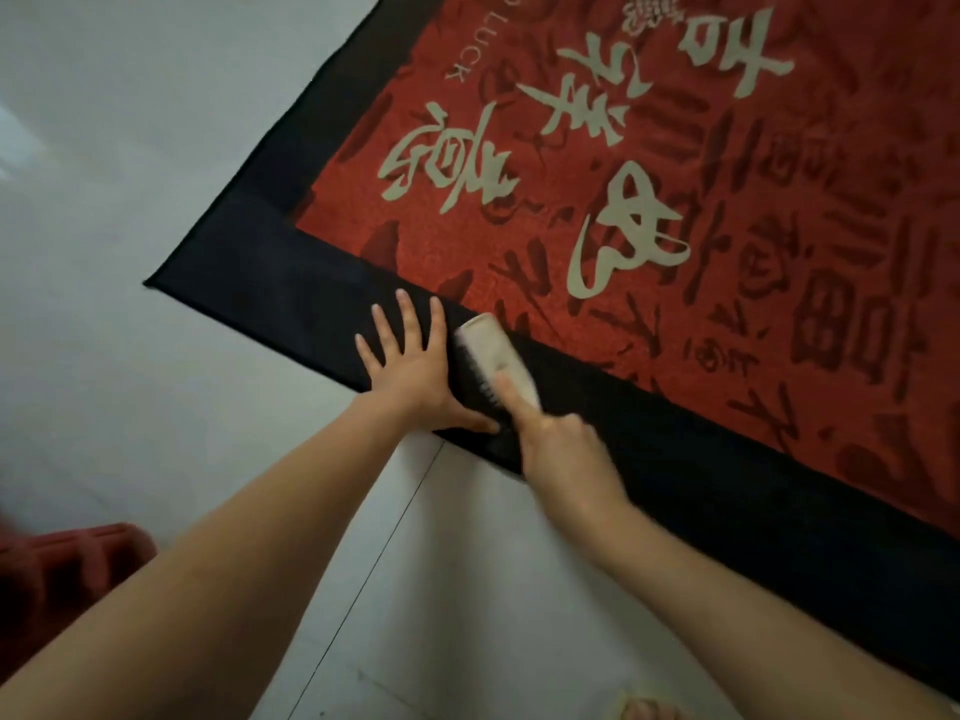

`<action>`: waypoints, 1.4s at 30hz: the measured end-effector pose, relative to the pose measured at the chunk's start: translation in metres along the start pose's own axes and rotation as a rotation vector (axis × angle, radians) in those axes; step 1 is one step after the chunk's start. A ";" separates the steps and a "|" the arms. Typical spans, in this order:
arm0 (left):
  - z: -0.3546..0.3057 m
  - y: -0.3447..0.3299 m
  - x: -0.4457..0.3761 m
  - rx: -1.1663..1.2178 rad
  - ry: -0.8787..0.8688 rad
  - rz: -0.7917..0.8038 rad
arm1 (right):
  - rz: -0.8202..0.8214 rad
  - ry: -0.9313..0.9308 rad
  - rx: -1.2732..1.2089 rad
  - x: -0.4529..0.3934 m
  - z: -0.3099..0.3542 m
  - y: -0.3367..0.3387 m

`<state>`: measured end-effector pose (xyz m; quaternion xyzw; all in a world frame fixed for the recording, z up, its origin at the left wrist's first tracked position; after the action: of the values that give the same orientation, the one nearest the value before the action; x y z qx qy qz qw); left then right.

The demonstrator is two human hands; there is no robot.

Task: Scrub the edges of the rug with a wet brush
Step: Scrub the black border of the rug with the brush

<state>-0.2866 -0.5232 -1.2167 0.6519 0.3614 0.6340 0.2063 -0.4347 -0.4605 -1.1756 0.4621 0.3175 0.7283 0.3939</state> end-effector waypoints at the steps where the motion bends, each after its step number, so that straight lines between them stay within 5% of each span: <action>1: -0.001 0.000 0.000 -0.021 0.004 -0.023 | 0.052 0.029 -0.025 0.005 0.015 -0.013; 4: -0.003 0.003 -0.001 -0.086 -0.018 -0.100 | 0.006 0.036 0.131 0.012 -0.017 -0.002; 9: -0.011 0.001 0.001 -0.110 -0.148 -0.136 | -0.092 -0.377 0.074 0.076 -0.089 0.022; 15: -0.017 0.005 0.001 -0.068 -0.138 -0.086 | -0.100 -0.002 0.018 -0.021 0.019 0.006; 18: -0.015 0.006 0.004 -0.104 -0.121 -0.054 | -0.009 -0.157 0.168 0.036 -0.046 0.001; 21: -0.020 0.005 0.002 -0.084 -0.106 -0.041 | -0.056 -0.293 0.069 0.052 -0.046 0.007; 25: -0.018 0.005 0.003 -0.053 -0.108 -0.069 | -0.085 -0.031 -0.070 -0.016 0.037 -0.002; 27: -0.014 0.007 0.004 -0.069 -0.107 -0.079 | -0.089 0.002 0.015 -0.012 0.016 -0.002; 30: -0.012 0.005 0.006 -0.087 -0.103 -0.064 | -0.020 -0.191 0.189 0.055 -0.066 0.001; 33: -0.018 0.005 0.006 -0.063 -0.126 -0.061 | -0.078 -0.363 0.083 0.094 -0.089 0.006; 38: -0.017 0.004 0.003 -0.034 -0.125 -0.065 | -0.090 -0.028 -0.013 0.008 0.012 -0.009; 42: -0.005 0.004 0.003 -0.012 -0.195 -0.054 | -0.047 0.009 0.195 0.024 -0.030 -0.005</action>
<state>-0.2910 -0.5244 -1.2114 0.6993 0.3534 0.5638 0.2612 -0.4673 -0.4398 -1.1802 0.4876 0.3994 0.6865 0.3627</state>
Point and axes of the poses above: each hand's wrist, its own x-axis away from the middle knuckle, its own y-axis out of the back of the hand, z = x × y, the point moved 7 cm from there along -x, towards the middle knuckle, and after that the axes turned 9 degrees about y, right-handed, at the moved point
